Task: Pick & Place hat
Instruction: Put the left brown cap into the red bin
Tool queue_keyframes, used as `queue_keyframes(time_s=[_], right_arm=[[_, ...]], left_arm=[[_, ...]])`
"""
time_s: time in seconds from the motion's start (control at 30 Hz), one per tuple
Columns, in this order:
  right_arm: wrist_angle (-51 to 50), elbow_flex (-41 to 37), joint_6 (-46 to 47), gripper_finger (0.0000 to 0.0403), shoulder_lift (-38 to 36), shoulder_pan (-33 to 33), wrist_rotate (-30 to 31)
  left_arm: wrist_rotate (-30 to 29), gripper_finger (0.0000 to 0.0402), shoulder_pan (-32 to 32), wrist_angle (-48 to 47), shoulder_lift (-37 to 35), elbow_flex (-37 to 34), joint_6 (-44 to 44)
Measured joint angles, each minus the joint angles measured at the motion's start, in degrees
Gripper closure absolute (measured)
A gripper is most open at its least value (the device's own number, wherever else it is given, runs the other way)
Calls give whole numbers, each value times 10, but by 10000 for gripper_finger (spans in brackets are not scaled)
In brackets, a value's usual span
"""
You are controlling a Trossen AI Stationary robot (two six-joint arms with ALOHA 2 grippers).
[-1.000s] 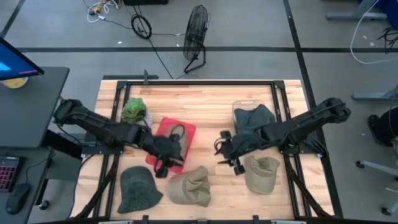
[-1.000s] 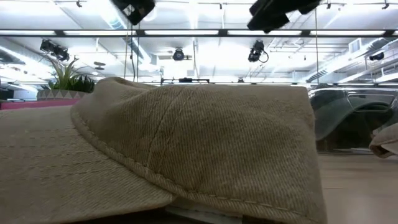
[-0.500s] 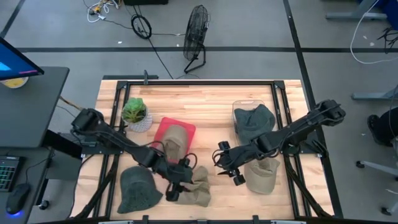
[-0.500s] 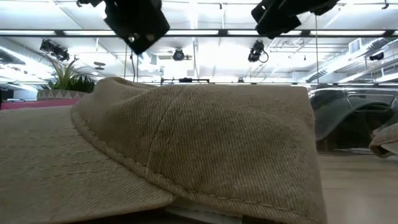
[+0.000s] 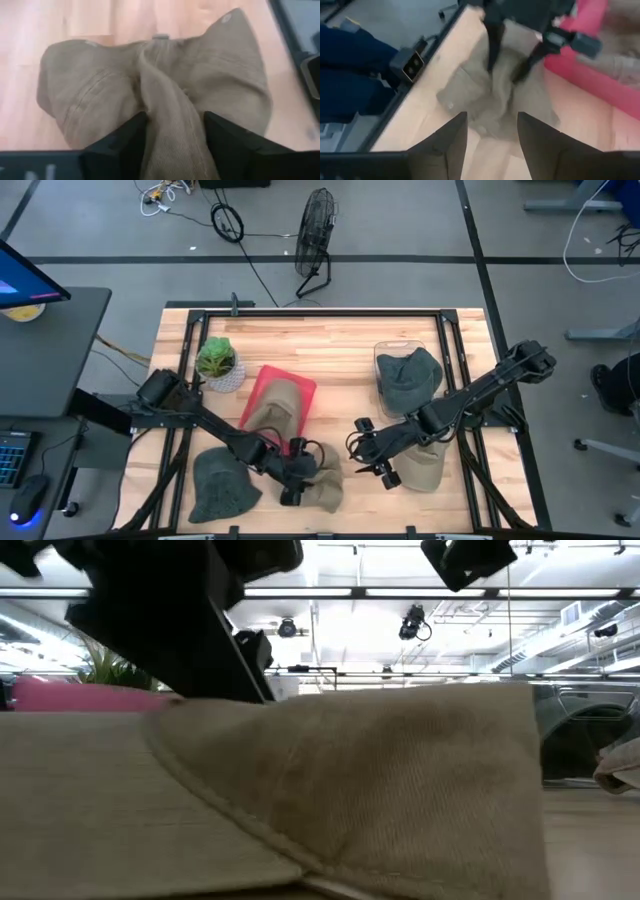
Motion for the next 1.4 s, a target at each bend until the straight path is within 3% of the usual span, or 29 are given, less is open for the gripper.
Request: queue_keyframes(time_s=[0.2, 0.27, 0.43, 0.57, 0.7, 0.83, 0.93, 1.13, 1.4], right_arm=[[-3, 0, 15, 227, 0, 2, 0], [-4, 0, 17, 227, 0, 2, 0], [-5, 0, 17, 227, 0, 2, 0], [-9, 0, 32, 227, 0, 3, 0], [-13, 0, 36, 227, 0, 9, 2], [-13, 0, 36, 227, 0, 14, 2], [-13, 0, 36, 227, 0, 15, 3], [-16, 0, 37, 227, 0, 15, 15], [-21, 0, 37, 227, 0, 16, 15]], left_arm=[[2, 364, -6, 9, -5, -3, -29], [4, 387, -11, 3, -15, 3, -33], [-4, 387, -21, -5, -28, 32, -8], [-33, 395, -23, -81, -42, 77, -1], [-128, 394, -24, -229, -69, 144, -29], [-236, 394, -19, -375, -101, 197, -119], [-285, 395, -8, -458, -118, 216, -173], [-297, 392, 33, -551, -126, 191, -292], [-298, 386, 85, -509, -121, 56, -472]])
